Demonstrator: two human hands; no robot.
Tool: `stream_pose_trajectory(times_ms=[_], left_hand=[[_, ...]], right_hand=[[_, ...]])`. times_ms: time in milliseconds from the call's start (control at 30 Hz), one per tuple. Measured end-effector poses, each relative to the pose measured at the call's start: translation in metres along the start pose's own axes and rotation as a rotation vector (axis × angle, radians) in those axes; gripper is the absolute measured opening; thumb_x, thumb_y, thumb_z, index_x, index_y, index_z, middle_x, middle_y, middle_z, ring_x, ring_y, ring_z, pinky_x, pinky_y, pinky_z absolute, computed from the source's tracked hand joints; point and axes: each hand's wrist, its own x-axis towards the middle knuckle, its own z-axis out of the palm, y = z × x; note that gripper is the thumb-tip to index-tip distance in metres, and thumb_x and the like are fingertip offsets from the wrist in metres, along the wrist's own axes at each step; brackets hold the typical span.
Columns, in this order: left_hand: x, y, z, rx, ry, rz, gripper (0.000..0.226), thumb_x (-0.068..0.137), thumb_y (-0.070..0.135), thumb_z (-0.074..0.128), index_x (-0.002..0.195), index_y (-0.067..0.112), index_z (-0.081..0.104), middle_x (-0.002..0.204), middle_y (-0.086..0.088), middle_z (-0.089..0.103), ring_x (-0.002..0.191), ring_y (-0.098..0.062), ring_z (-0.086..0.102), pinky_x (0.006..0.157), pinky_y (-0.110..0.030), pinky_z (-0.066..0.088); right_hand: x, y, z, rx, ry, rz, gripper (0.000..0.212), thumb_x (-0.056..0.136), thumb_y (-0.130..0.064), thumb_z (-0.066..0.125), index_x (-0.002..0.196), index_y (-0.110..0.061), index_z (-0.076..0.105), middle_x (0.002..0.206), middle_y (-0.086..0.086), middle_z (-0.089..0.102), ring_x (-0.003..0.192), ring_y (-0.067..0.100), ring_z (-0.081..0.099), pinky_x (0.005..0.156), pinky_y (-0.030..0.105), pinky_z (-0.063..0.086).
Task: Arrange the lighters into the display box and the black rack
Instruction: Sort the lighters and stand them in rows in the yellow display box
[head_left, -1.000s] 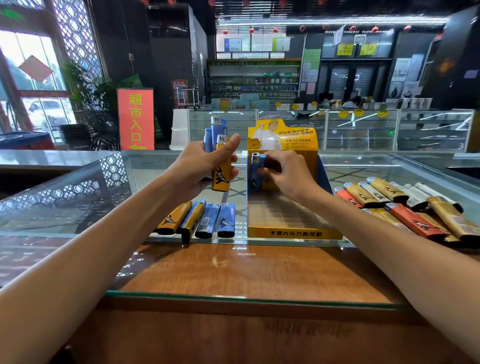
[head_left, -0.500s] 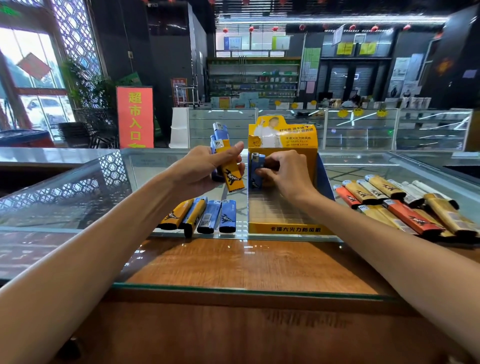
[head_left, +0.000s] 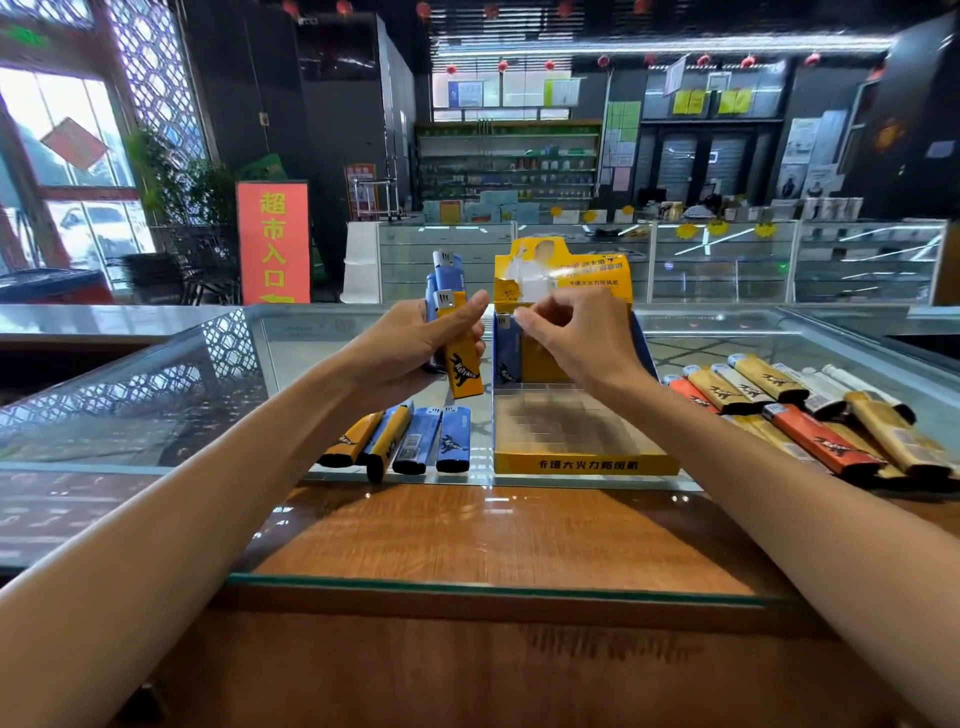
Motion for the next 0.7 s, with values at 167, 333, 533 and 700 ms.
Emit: stream_pose_trajectory(times_ms=[167, 333, 533, 700], left_hand=[[0.001, 0.001, 0.002, 0.004, 0.083, -0.005, 0.028, 0.09, 0.036, 0.052, 0.086, 0.009, 0.052, 0.065, -0.002, 0.056, 0.06, -0.007, 0.059, 0.06, -0.018, 0.053], [-0.001, 0.001, 0.004, 0.06, 0.057, 0.015, 0.042, 0.079, 0.048, 0.051, 0.075, 0.006, 0.049, 0.058, -0.002, 0.046, 0.052, -0.007, 0.052, 0.059, -0.018, 0.052], [-0.001, 0.001, 0.006, 0.054, 0.069, -0.01, 0.081, 0.087, 0.058, 0.037, 0.111, -0.018, 0.052, 0.099, -0.029, 0.06, 0.09, -0.025, 0.064, 0.084, -0.03, 0.055], [-0.002, 0.006, 0.005, -0.098, 0.097, -0.047, 0.049, 0.096, 0.044, 0.04, 0.101, -0.003, 0.051, 0.081, -0.014, 0.054, 0.073, -0.02, 0.056, 0.062, -0.021, 0.046]], right_hand=[[-0.012, -0.029, -0.007, 0.341, -0.245, -0.04, 0.006, 0.085, -0.02, 0.068, 0.083, -0.016, 0.066, 0.073, -0.004, 0.065, 0.062, -0.001, 0.059, 0.055, 0.012, 0.045], [-0.019, -0.039, 0.003, 0.211, -0.214, -0.077, 0.034, 0.073, -0.035, 0.078, 0.089, -0.01, 0.06, 0.075, -0.006, 0.061, 0.065, 0.003, 0.056, 0.058, 0.011, 0.045], [-0.018, -0.038, 0.006, 0.23, -0.193, -0.023, 0.036, 0.069, -0.026, 0.083, 0.093, -0.009, 0.061, 0.073, -0.004, 0.064, 0.064, 0.005, 0.06, 0.058, 0.012, 0.049], [-0.008, -0.027, -0.01, 0.355, -0.19, 0.035, 0.033, 0.072, -0.027, 0.075, 0.096, -0.007, 0.063, 0.084, 0.004, 0.067, 0.074, 0.014, 0.064, 0.058, 0.018, 0.051]])
